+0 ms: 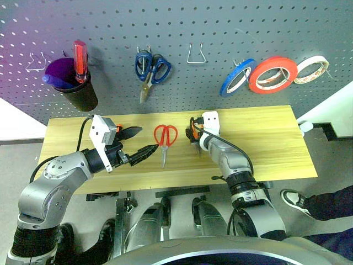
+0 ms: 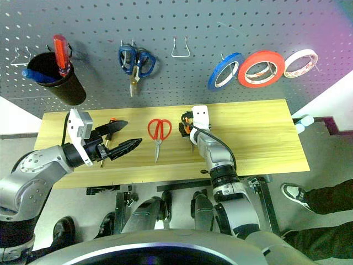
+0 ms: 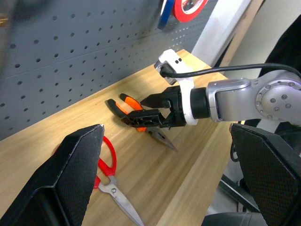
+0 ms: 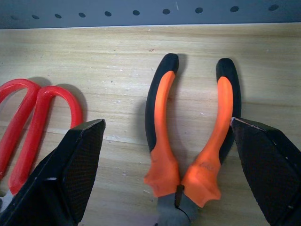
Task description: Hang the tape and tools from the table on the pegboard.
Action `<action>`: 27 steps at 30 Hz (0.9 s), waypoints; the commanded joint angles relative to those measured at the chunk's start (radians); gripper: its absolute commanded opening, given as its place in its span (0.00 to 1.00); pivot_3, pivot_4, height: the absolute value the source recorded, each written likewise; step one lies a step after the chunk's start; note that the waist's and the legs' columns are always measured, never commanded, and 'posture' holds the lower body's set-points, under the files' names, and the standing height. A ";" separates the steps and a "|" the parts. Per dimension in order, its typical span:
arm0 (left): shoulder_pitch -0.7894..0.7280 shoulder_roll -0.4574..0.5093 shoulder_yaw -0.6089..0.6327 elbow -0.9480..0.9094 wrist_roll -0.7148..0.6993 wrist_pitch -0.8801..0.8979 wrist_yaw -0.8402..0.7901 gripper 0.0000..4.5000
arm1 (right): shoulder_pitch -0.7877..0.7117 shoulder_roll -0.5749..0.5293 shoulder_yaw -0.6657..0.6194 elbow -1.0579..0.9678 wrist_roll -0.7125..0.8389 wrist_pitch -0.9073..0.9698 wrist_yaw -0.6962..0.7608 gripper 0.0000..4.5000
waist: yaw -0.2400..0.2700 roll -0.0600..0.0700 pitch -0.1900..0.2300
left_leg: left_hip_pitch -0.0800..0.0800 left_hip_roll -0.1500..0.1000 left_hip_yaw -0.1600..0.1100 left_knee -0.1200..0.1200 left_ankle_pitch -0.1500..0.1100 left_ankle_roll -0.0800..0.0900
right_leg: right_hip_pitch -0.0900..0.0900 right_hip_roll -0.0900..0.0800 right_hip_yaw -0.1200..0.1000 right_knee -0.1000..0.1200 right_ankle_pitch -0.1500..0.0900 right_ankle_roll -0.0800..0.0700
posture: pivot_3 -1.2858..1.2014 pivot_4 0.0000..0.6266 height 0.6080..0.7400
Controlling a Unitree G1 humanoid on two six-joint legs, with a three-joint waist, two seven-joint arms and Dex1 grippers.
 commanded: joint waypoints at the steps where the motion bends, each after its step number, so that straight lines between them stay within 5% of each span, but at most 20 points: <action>1: -0.004 -0.004 0.005 -0.017 -0.008 -0.015 0.001 1.00 | -0.002 0.001 0.016 -0.011 -0.017 -0.003 0.000 0.99 | -0.001 0.000 0.000 | 0.000 0.000 0.000 0.000 0.000 0.000 | 0.000 0.000 0.000 0.000 0.000 0.000 | 0.53 0.58 1.00; 27: 0.014 -0.002 0.019 -0.032 -0.008 -0.025 0.013 1.00 | -0.096 -0.008 0.041 0.133 -0.093 0.061 -0.068 0.99 | 0.001 0.000 0.000 | 0.000 0.000 0.000 0.000 0.004 -0.006 | 0.000 0.000 0.000 0.000 0.000 0.000 | 0.54 0.56 1.00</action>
